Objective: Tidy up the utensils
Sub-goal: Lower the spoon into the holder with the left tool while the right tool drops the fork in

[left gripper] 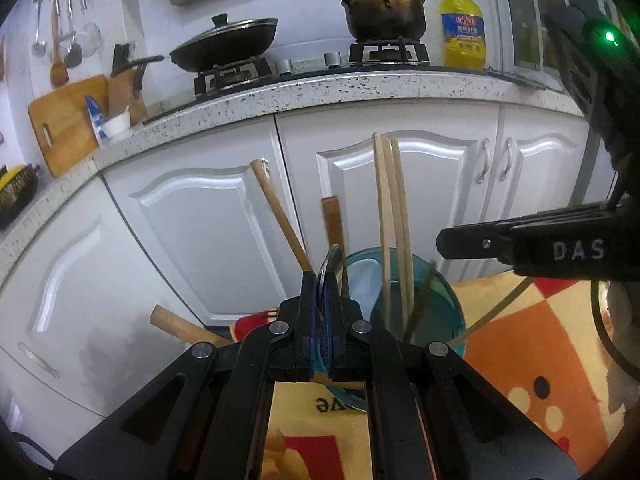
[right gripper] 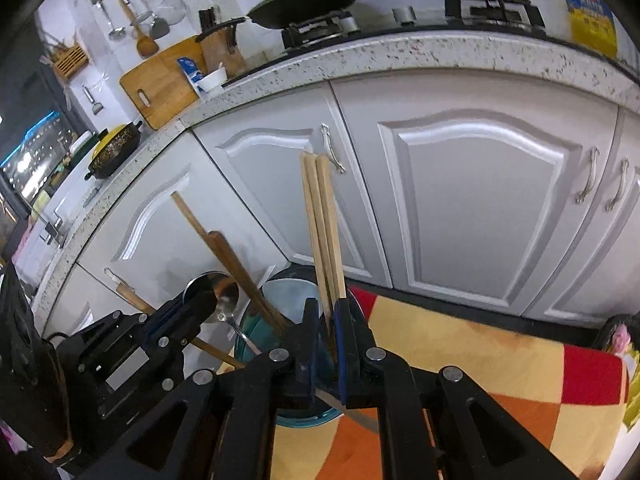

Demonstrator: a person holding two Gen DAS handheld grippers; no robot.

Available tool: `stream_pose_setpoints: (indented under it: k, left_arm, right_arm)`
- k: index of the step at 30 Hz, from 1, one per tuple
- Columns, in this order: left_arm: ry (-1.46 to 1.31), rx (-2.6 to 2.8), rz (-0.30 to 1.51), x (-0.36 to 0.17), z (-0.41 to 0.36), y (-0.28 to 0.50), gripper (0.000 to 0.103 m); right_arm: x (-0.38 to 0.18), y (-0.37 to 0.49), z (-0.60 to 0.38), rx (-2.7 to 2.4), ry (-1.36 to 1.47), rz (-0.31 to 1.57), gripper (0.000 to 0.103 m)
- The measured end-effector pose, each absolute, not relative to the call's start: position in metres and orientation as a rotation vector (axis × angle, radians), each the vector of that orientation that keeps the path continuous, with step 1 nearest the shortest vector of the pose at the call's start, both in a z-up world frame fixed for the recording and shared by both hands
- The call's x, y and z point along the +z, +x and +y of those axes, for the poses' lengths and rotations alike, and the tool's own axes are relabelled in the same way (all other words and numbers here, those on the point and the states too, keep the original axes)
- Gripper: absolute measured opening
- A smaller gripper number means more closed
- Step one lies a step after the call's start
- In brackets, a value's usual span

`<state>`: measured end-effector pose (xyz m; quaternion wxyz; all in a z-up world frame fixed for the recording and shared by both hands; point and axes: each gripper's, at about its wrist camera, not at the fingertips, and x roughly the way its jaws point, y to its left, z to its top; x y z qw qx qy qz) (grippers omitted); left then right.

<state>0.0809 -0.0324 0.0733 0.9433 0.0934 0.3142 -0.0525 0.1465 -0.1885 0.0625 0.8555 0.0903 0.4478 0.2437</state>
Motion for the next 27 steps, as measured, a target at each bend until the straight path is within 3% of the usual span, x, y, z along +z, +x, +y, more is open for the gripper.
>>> stream_pose_setpoints:
  k: [7,9,11,13,27]
  left_arm:
    - [0.052,-0.165,0.697,0.080,-0.015,0.081,0.006]
    - [0.023,-0.172,0.707,0.082,-0.011,0.079,0.019]
    - [-0.006,-0.195,0.717,0.083,-0.007,0.075,0.025]
    - [-0.023,-0.194,0.725,0.083,-0.004,0.071,0.026]
    - [-0.072,-0.181,0.722,0.096,-0.006,0.036,0.039]
  right_arm:
    - [0.082,0.129,-0.204,0.520,0.223,0.898,0.008]
    - [0.087,0.121,-0.207,0.517,0.222,0.884,0.010]
    - [0.091,0.114,-0.209,0.515,0.219,0.875,0.017]
    - [0.094,0.106,-0.213,0.511,0.218,0.861,0.021]
    - [0.107,0.058,-0.230,0.502,0.236,0.803,0.025]
